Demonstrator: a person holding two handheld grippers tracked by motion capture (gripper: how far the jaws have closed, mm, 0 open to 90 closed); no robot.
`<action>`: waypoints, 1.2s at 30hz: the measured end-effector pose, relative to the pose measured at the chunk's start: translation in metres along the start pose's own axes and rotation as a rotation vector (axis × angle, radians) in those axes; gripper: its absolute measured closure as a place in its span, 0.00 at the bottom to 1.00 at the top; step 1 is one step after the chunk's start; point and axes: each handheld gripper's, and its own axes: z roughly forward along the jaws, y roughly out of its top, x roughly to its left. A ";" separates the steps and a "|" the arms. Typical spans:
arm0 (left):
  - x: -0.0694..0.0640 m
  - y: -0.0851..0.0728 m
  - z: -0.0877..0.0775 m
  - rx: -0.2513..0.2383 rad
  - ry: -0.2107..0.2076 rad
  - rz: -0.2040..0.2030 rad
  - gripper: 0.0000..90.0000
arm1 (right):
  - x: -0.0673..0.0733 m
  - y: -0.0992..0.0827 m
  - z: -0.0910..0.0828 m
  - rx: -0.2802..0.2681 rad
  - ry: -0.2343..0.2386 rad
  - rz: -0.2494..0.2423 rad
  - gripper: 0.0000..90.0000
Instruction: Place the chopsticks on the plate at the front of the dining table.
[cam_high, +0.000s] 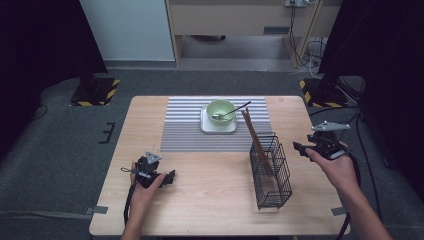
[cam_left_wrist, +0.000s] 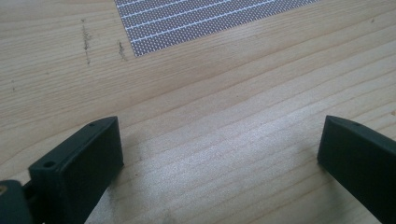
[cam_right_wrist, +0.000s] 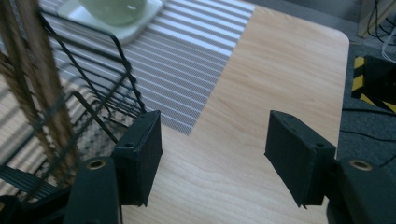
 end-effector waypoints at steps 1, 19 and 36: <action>0.000 0.000 0.000 0.000 0.000 0.000 0.00 | 0.001 0.005 -0.002 -0.002 0.009 -0.002 0.42; 0.000 0.000 0.000 0.000 0.002 0.000 0.00 | 0.026 0.060 -0.003 -0.023 0.069 -0.072 0.57; 0.000 0.000 0.000 0.000 0.002 0.000 0.00 | 0.045 0.080 -0.003 -0.068 0.148 -0.086 0.75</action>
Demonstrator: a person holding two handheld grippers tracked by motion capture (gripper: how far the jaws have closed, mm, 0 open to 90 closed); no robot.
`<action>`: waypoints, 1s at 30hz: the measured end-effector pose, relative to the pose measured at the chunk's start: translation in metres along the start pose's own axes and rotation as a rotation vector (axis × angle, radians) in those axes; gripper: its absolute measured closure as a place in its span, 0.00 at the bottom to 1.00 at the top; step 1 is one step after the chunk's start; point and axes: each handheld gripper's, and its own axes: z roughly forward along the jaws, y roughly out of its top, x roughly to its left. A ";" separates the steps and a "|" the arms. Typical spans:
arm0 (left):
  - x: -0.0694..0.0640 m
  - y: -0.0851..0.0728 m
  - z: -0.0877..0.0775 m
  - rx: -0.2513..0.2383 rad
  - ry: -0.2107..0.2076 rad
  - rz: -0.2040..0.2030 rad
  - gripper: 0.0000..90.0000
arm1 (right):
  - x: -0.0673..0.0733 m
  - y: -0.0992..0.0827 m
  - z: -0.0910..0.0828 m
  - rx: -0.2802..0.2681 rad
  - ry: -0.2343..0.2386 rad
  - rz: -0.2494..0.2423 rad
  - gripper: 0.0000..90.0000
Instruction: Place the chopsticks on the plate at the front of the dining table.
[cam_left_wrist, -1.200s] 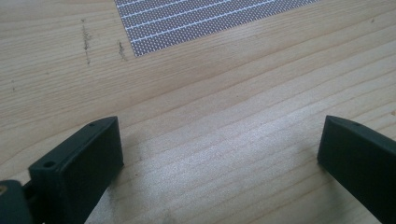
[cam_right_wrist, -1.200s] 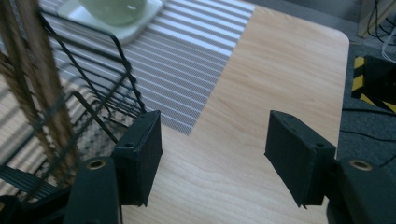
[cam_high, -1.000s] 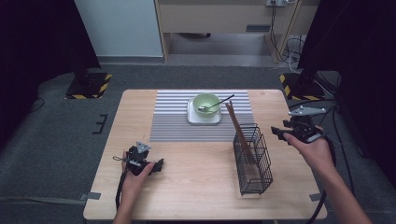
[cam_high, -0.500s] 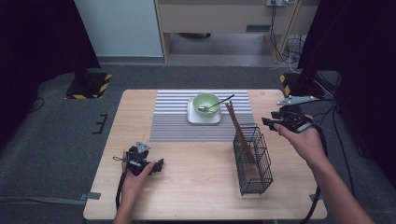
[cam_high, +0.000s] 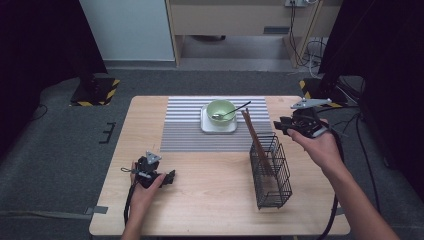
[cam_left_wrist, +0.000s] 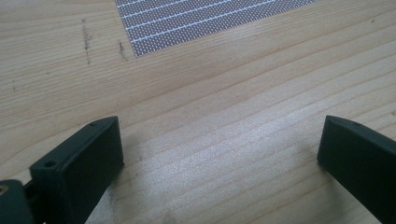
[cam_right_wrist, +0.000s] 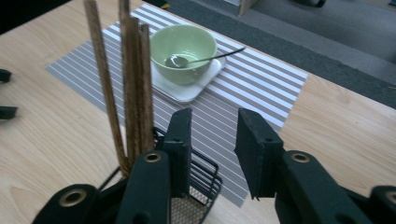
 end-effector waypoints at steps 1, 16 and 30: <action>0.000 0.000 0.000 0.000 0.000 0.000 0.00 | 0.001 0.001 0.000 -0.003 0.006 0.000 0.76; 0.000 0.000 0.000 0.000 0.000 0.000 0.00 | 0.029 0.023 0.021 -0.034 0.103 -0.035 0.90; 0.000 0.000 0.000 0.000 0.000 0.000 0.00 | 0.039 0.040 0.050 -0.042 0.129 -0.005 0.81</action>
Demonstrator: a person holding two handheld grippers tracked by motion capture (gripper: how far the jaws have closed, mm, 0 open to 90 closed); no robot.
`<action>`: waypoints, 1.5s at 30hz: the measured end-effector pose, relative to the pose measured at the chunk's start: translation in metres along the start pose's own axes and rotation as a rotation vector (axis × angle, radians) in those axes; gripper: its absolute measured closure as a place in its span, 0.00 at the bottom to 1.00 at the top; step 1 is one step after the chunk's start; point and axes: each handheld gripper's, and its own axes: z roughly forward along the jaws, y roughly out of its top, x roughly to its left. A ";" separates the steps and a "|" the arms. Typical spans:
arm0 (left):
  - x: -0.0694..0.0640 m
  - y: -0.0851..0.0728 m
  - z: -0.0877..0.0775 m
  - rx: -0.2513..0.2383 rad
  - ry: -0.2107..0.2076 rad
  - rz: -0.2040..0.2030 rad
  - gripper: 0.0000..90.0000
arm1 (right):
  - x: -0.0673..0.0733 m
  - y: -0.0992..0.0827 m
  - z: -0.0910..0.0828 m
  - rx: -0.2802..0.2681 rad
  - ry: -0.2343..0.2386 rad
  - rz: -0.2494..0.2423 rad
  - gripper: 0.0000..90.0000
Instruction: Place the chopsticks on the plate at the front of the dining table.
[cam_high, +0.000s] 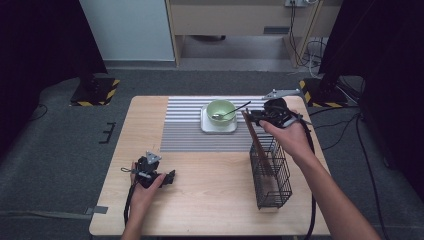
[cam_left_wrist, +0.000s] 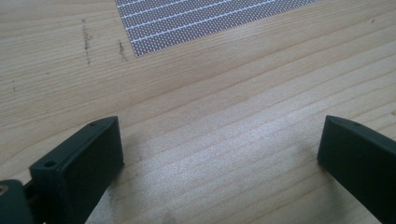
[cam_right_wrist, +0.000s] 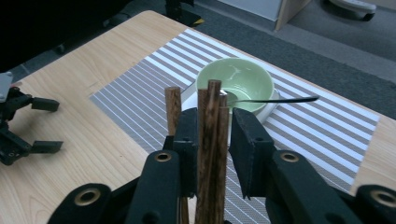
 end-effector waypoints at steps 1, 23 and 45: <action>0.000 0.000 0.000 0.000 0.000 0.000 0.00 | 0.000 0.000 0.001 0.003 0.002 -0.002 0.82; 0.000 0.000 0.000 -0.001 0.002 -0.004 0.00 | -0.004 0.016 -0.011 -0.021 0.044 0.015 0.94; -0.021 0.027 -0.009 -0.082 -0.074 0.016 0.05 | -0.027 0.034 -0.050 -0.096 0.118 0.052 0.95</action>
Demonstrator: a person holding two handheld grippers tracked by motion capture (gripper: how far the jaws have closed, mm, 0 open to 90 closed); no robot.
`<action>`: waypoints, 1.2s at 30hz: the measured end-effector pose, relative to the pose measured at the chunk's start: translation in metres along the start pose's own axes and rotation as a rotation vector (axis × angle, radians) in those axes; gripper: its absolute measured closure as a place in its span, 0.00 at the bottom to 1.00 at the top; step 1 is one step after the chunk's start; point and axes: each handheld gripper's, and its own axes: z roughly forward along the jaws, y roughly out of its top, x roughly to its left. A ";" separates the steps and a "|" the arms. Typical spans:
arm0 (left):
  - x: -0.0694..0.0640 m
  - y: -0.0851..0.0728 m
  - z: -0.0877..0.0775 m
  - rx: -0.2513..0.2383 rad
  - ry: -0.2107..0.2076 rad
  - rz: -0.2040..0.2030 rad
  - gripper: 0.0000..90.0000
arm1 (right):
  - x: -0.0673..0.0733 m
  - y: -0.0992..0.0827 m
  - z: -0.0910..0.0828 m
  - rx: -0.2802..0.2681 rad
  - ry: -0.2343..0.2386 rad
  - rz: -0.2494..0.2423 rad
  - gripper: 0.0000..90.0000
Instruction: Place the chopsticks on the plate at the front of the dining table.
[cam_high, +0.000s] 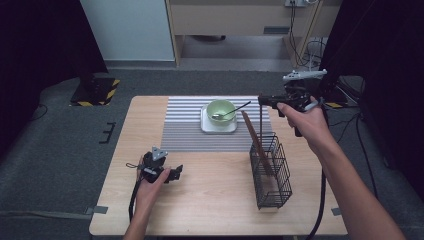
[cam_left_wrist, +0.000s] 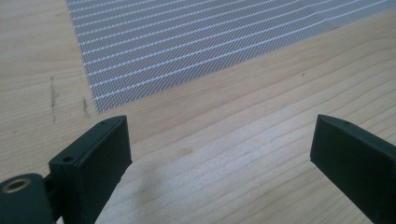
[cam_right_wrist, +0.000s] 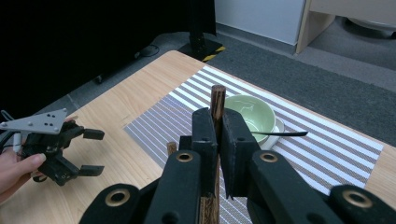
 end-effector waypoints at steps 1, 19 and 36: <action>-0.001 0.002 0.000 -0.006 -0.007 0.002 0.05 | -0.001 0.000 -0.001 -0.004 0.001 0.000 0.95; -0.009 0.023 -0.004 -0.043 -0.028 0.032 0.06 | -0.007 0.009 -0.028 -0.052 0.005 0.019 0.95; -0.013 0.039 -0.019 -0.140 -0.021 0.010 0.07 | 0.011 0.040 -0.043 -0.114 0.033 -0.011 0.95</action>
